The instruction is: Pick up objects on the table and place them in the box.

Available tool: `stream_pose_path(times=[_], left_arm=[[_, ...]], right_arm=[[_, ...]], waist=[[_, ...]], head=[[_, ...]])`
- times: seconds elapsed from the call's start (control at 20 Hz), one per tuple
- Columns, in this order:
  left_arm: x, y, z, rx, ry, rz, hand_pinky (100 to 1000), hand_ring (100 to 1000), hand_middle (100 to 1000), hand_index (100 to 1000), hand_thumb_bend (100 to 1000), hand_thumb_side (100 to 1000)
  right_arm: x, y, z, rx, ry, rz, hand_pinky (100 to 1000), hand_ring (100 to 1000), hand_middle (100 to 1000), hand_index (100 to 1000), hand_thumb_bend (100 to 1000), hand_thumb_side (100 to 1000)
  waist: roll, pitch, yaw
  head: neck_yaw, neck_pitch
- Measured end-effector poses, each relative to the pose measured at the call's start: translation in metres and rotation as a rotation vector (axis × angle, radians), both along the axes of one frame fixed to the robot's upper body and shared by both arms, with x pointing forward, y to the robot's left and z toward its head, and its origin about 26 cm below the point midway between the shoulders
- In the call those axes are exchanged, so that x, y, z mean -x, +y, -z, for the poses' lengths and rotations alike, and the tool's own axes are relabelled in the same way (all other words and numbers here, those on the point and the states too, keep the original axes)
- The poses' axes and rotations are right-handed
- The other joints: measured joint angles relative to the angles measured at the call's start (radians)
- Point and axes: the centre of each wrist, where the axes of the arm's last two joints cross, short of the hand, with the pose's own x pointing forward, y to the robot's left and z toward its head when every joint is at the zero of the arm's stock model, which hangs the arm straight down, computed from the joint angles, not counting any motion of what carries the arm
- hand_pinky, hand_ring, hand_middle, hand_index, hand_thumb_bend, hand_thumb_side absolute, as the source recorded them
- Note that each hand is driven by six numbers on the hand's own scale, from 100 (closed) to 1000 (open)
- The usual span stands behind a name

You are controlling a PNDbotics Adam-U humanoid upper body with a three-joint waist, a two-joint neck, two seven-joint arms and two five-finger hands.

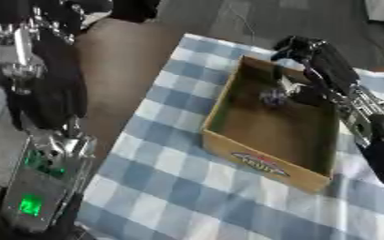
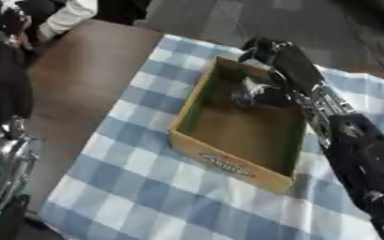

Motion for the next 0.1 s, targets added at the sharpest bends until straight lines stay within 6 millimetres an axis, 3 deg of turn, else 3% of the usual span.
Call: stream_pose_path(times=[0.1], left_arm=[[0.0, 0.0, 0.0, 0.0, 0.0, 0.0, 633, 738, 922, 1000, 333, 987]], right_arm=[[0.0, -0.0003, -0.0003, 0.004, 0.003, 0.001, 494, 693, 783, 795, 100, 1000]], waist=[[0.0, 0.0, 0.0]], head=[[0.0, 0.0]])
